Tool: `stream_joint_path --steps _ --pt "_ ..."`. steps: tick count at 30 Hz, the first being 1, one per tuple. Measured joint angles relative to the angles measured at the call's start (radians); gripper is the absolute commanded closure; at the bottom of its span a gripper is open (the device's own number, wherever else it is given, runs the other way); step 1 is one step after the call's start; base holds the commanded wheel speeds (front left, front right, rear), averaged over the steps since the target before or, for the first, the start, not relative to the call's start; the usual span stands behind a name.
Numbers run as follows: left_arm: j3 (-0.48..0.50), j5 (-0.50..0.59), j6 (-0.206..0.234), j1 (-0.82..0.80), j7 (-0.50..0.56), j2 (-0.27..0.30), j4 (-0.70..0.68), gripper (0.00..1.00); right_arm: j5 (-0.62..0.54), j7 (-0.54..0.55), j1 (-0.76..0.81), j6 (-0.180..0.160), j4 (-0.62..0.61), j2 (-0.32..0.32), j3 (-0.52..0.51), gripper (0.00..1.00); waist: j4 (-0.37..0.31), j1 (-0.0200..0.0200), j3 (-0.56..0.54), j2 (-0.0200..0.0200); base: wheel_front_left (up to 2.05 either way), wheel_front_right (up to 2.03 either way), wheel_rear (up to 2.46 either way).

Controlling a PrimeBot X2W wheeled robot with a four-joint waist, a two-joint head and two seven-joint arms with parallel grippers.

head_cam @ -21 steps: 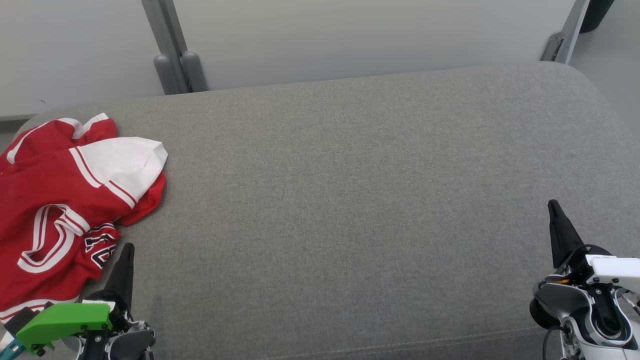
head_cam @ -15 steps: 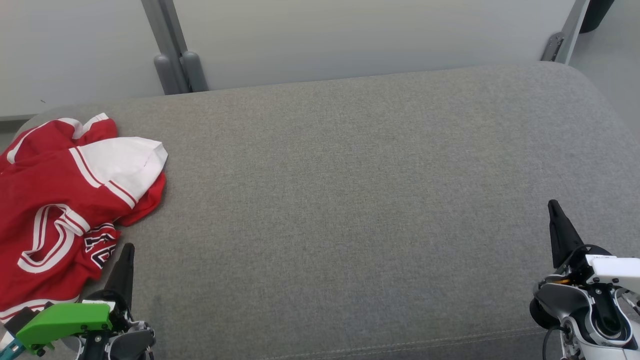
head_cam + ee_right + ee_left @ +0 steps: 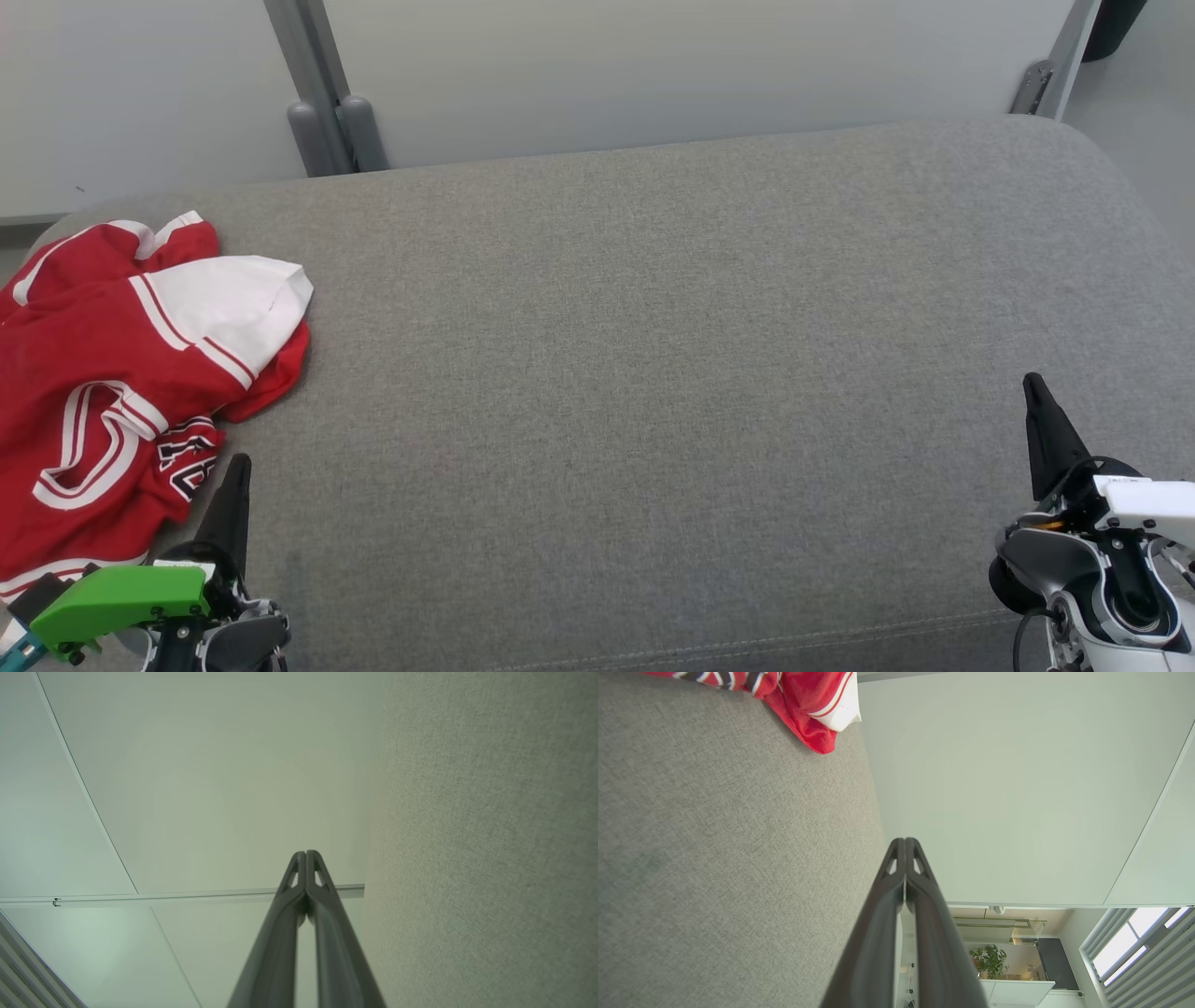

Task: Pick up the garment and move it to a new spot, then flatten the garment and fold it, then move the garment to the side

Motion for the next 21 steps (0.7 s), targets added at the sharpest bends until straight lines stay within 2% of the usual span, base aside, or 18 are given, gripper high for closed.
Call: stream_joint_path --steps 21 --pt "0.000 0.000 0.000 0.000 0.000 0.000 0.000 1.00 0.000 0.000 0.000 0.000 0.000 0.000 0.000 1.00 0.000 0.0000 0.000 0.0000 0.00 0.00 0.00"
